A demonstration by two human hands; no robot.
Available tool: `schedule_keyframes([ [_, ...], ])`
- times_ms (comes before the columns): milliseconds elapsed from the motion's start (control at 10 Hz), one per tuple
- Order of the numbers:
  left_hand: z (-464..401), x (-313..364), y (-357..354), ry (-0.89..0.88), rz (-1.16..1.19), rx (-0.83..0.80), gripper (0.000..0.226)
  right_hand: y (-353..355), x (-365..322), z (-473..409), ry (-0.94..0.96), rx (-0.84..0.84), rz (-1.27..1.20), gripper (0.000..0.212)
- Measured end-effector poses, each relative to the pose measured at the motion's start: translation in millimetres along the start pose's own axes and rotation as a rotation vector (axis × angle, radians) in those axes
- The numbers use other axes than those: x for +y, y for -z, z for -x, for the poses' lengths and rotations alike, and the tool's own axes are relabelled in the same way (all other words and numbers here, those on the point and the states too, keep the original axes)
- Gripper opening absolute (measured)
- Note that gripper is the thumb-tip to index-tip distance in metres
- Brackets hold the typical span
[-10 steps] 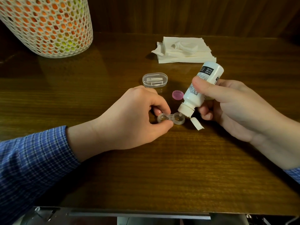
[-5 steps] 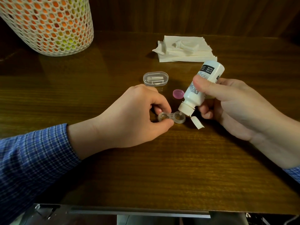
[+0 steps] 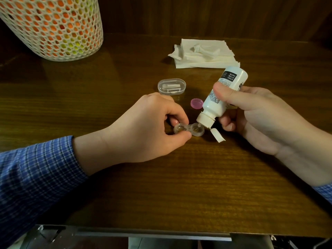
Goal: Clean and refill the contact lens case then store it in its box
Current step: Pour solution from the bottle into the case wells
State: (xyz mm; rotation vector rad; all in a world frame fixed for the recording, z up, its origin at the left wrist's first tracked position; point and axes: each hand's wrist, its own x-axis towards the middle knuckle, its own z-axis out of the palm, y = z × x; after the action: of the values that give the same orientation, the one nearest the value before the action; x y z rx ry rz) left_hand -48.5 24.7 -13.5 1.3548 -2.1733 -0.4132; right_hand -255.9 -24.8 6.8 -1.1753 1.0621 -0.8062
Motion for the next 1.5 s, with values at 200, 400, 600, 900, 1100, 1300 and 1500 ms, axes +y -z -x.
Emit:
schedule_keyframes([
  [200, 0.2, -0.7, 0.1, 0.003, 0.008, 0.001, 0.02, 0.4, -0.1, -0.5, -0.017, 0.007, -0.005, 0.046],
  [400, 0.4, -1.1, -0.1, 0.001, -0.001, -0.002, 0.019, 0.8, 0.6, -0.8, -0.019, 0.0, -0.004, 0.047],
  [600, -0.3, 0.3, 0.7, 0.01, -0.01, -0.012, 0.019, 2.0, -0.1, -1.8, -0.029, 0.017, -0.013, 0.052],
  [900, -1.1, 1.5, 0.8, 0.031, 0.003, -0.024, 0.02, 3.1, 0.7, -3.3, -0.02, 0.011, -0.014, 0.051],
  [1100, -1.0, 0.9, 0.6, 0.031, -0.005, -0.02, 0.021, 3.9, 0.6, -3.1, -0.02, 0.012, -0.016, 0.051],
  [1300, -1.1, 0.7, 1.7, 0.036, -0.007, -0.024, 0.018, 5.9, 0.9, -5.9, -0.032, 0.075, -0.062, 0.043],
  [1500, -1.1, 0.8, 1.0, 0.03, -0.007, -0.019, 0.021, 6.9, 0.8, -9.1, -0.056, 0.1, -0.117, 0.042],
])
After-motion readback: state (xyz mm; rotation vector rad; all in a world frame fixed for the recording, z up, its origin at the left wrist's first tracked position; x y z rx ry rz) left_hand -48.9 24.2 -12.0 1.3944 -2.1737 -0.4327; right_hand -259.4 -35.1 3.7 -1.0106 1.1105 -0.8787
